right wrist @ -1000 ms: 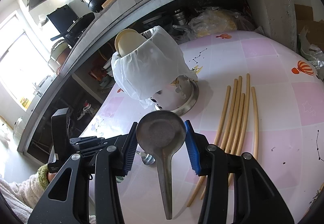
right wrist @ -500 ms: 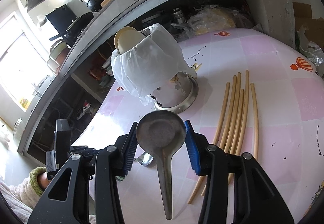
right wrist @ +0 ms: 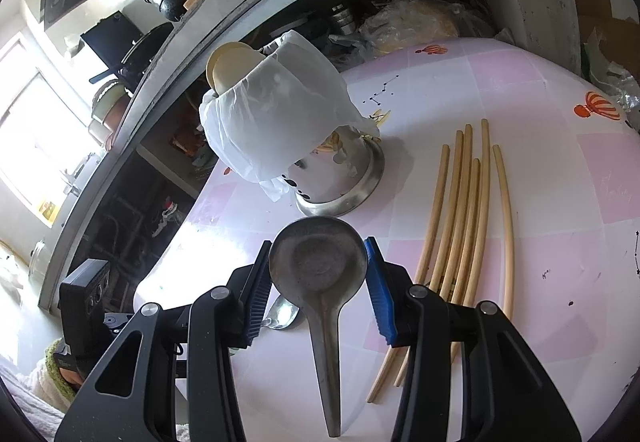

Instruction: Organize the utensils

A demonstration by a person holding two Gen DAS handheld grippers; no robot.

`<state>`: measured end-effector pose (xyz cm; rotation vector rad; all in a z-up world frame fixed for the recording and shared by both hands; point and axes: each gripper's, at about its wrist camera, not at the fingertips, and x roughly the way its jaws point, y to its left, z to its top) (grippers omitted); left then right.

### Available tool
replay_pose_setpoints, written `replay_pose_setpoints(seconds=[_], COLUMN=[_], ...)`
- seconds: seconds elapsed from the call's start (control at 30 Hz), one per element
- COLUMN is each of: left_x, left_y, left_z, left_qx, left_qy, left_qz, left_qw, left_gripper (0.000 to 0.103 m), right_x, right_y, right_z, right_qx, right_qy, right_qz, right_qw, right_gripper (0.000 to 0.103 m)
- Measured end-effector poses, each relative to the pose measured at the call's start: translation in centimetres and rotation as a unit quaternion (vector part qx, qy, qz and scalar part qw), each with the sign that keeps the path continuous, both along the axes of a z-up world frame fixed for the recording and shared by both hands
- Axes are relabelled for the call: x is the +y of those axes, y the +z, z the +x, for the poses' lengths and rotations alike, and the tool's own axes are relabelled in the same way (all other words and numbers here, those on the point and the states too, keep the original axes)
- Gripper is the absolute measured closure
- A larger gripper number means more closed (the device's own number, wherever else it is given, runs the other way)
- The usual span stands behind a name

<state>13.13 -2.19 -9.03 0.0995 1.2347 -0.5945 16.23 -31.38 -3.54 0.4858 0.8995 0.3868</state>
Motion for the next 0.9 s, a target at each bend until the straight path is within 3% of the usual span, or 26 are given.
replay_pose_setpoints(seconds=[0.13,0.27,0.37,0.53,0.63,0.73,0.9], left_x=[-2.8,-6.4,-8.6,-10.2,-10.6,-10.5,-10.9], left_y=[1.3,1.4,0.6,-0.9,-1.6,-1.7,-1.7], left_z=[1.0,2.0,2.6,3.2,3.6,4.2,4.2], left_qx=[-0.064,-0.117,-0.131,-0.122,-0.103,-0.089,-0.094], left_qy=[-0.043,-0.096,-0.133,-0.158,-0.158,-0.144,-0.149], left_qz=[0.018,0.047,0.067,0.097,0.107,0.092,0.089], left_qw=[0.9968,0.9874,0.9802,0.9751,0.9763,0.9813,0.9803], left_gripper=[0.041,0.041,0.041,0.042,0.051,0.054,0.058], right_x=[-0.1,-0.3,-0.5,-0.6,-0.8,-1.0,-1.3], right_y=[-0.1,-0.2,-0.4,-0.8,-1.0,-1.2,-1.3], right_z=[-0.1,0.0,0.1,0.4,0.6,0.7,0.8], right_qx=[0.000,0.001,0.003,0.004,0.004,0.006,0.005], right_qy=[-0.003,-0.005,-0.006,0.000,0.003,0.004,0.003], right_qz=[0.002,0.006,0.012,0.022,0.027,0.032,0.037], right_qw=[1.000,1.000,1.000,1.000,1.000,0.999,0.999], right_gripper=[0.059,0.059,0.059,0.059,0.059,0.059,0.059])
